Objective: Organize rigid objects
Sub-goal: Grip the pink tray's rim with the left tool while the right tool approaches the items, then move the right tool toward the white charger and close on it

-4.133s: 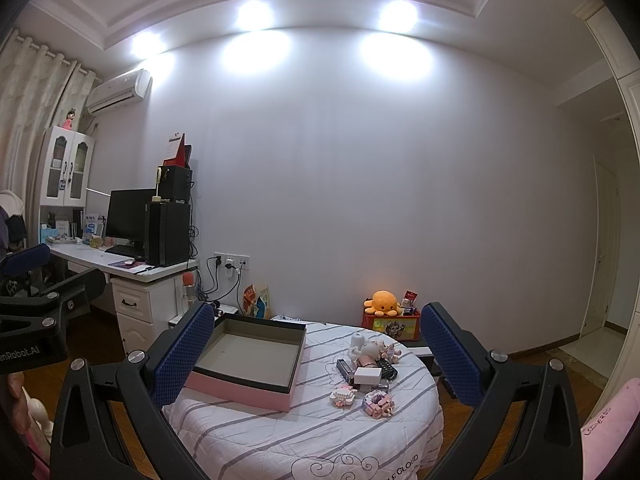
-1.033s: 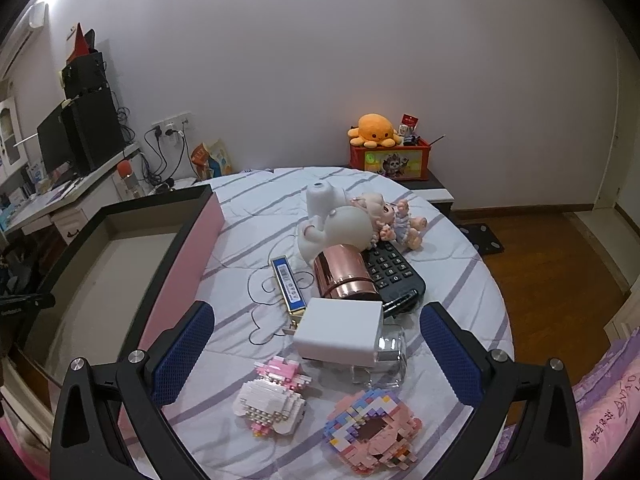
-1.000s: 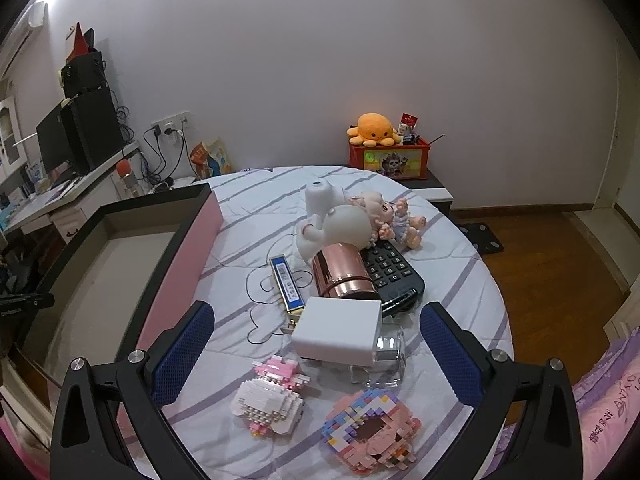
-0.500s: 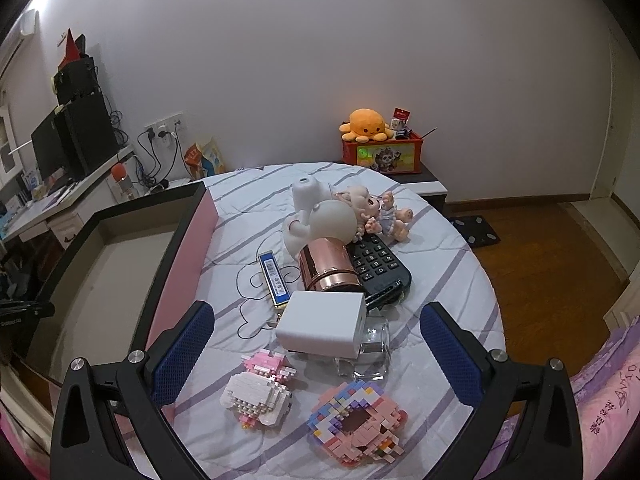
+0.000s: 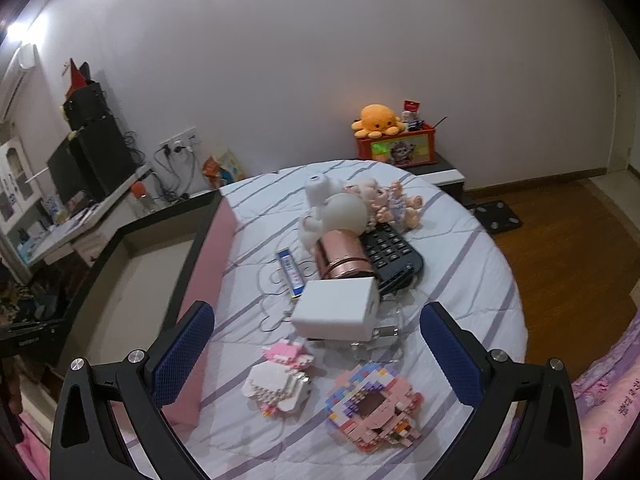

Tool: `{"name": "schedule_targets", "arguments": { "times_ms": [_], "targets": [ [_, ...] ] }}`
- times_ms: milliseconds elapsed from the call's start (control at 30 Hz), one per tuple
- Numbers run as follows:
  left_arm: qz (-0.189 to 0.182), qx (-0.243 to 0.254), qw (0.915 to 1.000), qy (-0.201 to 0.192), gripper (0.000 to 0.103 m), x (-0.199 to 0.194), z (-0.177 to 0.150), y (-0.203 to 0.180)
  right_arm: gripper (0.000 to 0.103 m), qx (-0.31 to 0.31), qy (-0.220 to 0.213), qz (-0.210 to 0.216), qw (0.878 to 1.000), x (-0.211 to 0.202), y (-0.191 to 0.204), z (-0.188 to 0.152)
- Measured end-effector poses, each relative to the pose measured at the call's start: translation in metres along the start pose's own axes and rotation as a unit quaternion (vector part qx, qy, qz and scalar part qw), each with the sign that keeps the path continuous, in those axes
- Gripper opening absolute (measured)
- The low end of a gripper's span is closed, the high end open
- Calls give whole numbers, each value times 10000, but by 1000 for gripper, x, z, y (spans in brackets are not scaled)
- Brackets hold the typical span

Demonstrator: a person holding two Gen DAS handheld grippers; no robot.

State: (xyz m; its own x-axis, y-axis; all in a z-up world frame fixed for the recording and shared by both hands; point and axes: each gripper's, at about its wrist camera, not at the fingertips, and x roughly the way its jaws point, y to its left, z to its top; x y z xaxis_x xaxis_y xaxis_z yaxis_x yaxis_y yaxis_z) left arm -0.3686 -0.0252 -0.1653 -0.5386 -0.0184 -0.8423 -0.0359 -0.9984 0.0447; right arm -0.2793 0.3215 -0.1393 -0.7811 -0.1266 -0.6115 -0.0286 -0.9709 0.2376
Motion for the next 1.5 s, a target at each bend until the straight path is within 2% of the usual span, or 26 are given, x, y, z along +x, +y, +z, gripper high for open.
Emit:
{"name": "schedule_targets", "arguments": {
  "times_ms": [100,533,1133,1500],
  "targets": [
    [57,-89,9999,-25,2,1,-1,3,103,-123,9,-36,9999,-2,4,-2],
    [237,-32,9997,-71,3,1,-5,-2,103,-105,-2,-133,9999,-9,-2,-6],
    [168,-116,9995,-240,2,1,-10,3,103,-121,1,-465,9988,-13,-6,-8],
    [177,-53,9996,-234,3,0,-10,0,103,-23,91,-777,9969,-6,-26,-14]
  ]
}}
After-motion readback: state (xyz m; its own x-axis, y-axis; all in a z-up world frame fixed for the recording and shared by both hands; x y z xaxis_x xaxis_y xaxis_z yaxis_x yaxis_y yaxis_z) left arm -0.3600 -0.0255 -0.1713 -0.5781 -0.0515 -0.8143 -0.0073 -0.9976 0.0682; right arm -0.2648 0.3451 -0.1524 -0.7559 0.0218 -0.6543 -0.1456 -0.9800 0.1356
